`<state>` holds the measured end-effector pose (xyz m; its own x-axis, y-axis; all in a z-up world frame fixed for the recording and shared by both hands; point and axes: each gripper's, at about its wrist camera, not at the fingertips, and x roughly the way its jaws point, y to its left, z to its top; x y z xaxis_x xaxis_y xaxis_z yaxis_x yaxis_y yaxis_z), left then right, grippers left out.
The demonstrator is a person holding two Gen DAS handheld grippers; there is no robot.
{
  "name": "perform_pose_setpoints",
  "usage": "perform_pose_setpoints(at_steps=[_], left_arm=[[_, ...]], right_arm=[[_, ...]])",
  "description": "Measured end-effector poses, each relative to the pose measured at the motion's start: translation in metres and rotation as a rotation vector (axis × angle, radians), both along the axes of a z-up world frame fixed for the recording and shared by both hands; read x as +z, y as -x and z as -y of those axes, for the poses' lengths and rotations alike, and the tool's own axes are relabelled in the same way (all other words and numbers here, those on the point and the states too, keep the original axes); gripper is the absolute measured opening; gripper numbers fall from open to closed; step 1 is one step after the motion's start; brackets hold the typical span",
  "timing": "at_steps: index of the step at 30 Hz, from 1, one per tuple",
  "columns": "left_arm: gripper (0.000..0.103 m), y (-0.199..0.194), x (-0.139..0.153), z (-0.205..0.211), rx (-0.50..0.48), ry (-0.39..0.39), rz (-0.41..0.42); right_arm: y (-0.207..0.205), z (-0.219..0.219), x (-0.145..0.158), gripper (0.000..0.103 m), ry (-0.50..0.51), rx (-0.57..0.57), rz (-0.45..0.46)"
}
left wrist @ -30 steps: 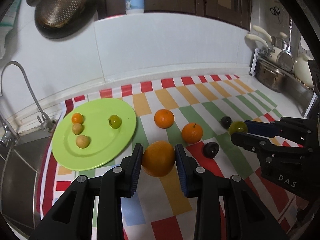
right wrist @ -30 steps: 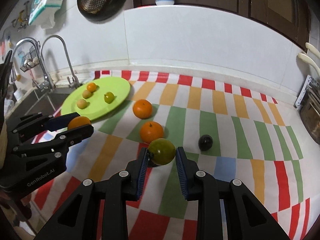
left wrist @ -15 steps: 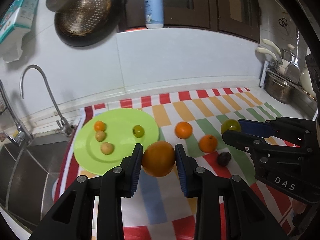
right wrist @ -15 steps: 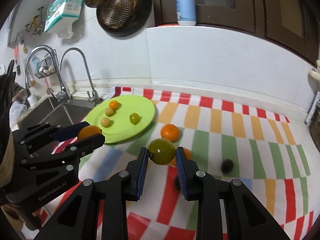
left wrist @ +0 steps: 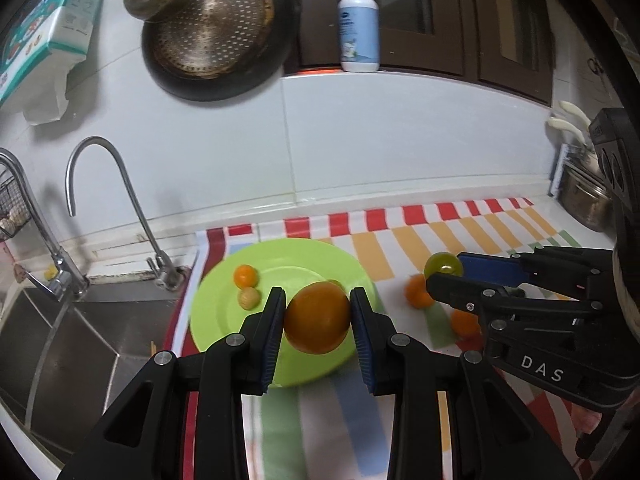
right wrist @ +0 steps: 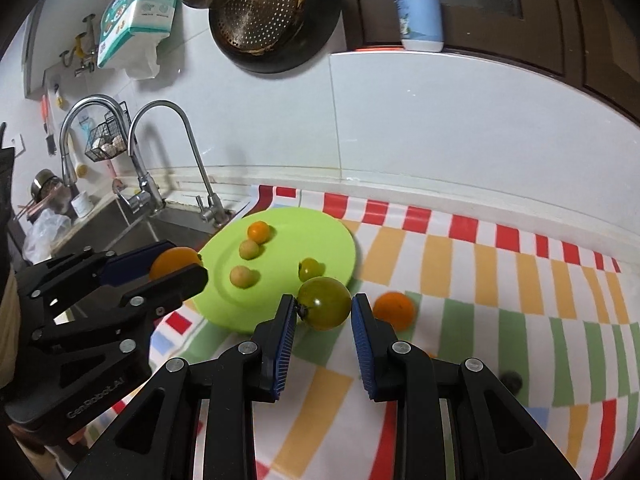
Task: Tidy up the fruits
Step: 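Carry both fruits onto the green plate and open both tools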
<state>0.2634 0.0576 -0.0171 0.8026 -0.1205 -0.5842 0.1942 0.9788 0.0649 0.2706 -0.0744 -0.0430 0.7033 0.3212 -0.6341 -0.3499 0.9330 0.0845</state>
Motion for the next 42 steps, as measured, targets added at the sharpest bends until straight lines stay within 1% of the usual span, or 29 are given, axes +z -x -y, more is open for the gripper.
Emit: perform_pose_setpoints(at_steps=[7, 13, 18, 22, 28, 31, 38, 42], left_arm=[[0.033, -0.028, -0.005, -0.016, 0.037, -0.037, -0.016], [0.033, -0.051, -0.016, -0.032, 0.057, -0.025, -0.053], [0.033, -0.074, -0.028, -0.040, 0.060, -0.036, -0.089], [0.033, -0.096, -0.040, -0.047, 0.051, -0.021, -0.128], [0.033, -0.117, -0.058, -0.047, 0.044, -0.041, -0.142], [0.033, -0.124, -0.065, -0.048, 0.037, -0.026, -0.157], [0.033, -0.135, -0.074, -0.048, 0.024, -0.024, -0.177], [0.039, -0.134, -0.073, -0.049, 0.031, -0.025, -0.168]], right_arm=[[-0.032, -0.026, 0.004, 0.030, 0.012, 0.037, -0.009], [-0.059, -0.050, 0.000, 0.030, 0.038, 0.077, -0.025], [-0.086, -0.066, -0.009, 0.030, 0.061, 0.098, -0.055], [-0.108, -0.078, -0.024, 0.030, 0.088, 0.121, -0.104], [-0.132, -0.083, -0.046, 0.030, 0.114, 0.118, -0.158], [-0.142, -0.082, -0.055, 0.030, 0.118, 0.107, -0.179], [-0.152, -0.079, -0.063, 0.030, 0.110, 0.103, -0.209], [-0.154, -0.076, -0.066, 0.030, 0.100, 0.099, -0.223]])
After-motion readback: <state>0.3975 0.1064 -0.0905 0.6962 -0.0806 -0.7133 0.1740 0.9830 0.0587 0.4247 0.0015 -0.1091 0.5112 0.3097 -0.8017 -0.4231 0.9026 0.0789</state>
